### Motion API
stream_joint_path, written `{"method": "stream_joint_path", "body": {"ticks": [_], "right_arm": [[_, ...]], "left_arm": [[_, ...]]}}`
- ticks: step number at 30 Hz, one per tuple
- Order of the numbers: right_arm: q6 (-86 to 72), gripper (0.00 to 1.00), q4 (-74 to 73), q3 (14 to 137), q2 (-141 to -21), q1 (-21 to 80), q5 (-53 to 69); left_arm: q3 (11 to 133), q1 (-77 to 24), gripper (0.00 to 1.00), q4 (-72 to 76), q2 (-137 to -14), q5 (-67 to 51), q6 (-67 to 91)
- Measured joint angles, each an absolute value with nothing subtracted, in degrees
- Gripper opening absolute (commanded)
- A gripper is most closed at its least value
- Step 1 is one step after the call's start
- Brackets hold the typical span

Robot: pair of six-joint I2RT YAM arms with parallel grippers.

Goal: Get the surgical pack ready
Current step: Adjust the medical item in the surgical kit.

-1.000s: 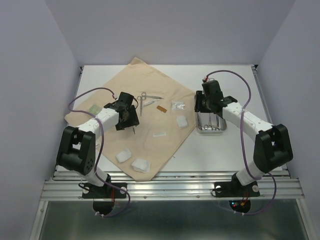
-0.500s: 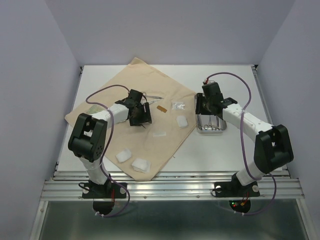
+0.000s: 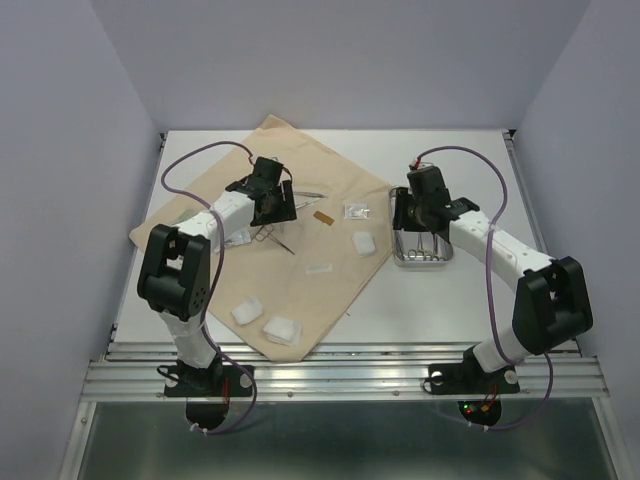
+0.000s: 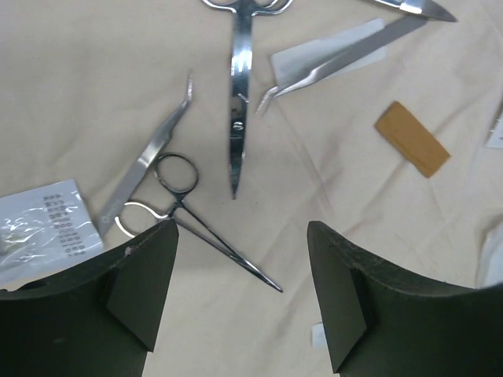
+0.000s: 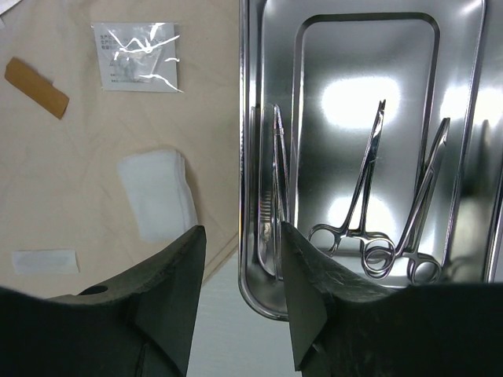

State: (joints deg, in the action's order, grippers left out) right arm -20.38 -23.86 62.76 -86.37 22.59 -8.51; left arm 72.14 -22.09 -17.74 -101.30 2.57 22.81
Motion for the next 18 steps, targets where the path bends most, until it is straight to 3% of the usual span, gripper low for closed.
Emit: {"method": "stream_joint_path", "body": {"ticks": [12,18], "right_arm": [[-20.6,0.49,-23.7,62.8,-86.4,23.4,-7.5],[-20.6,0.49,-23.6,62.8,-86.4,23.7,-7.1]], "left_arm": [[73.5,-21.7,0.79,-21.1,-107.3,6.3,20.1],[73.5,-21.7,0.84,-21.7,-108.9,6.5,20.6]]}}
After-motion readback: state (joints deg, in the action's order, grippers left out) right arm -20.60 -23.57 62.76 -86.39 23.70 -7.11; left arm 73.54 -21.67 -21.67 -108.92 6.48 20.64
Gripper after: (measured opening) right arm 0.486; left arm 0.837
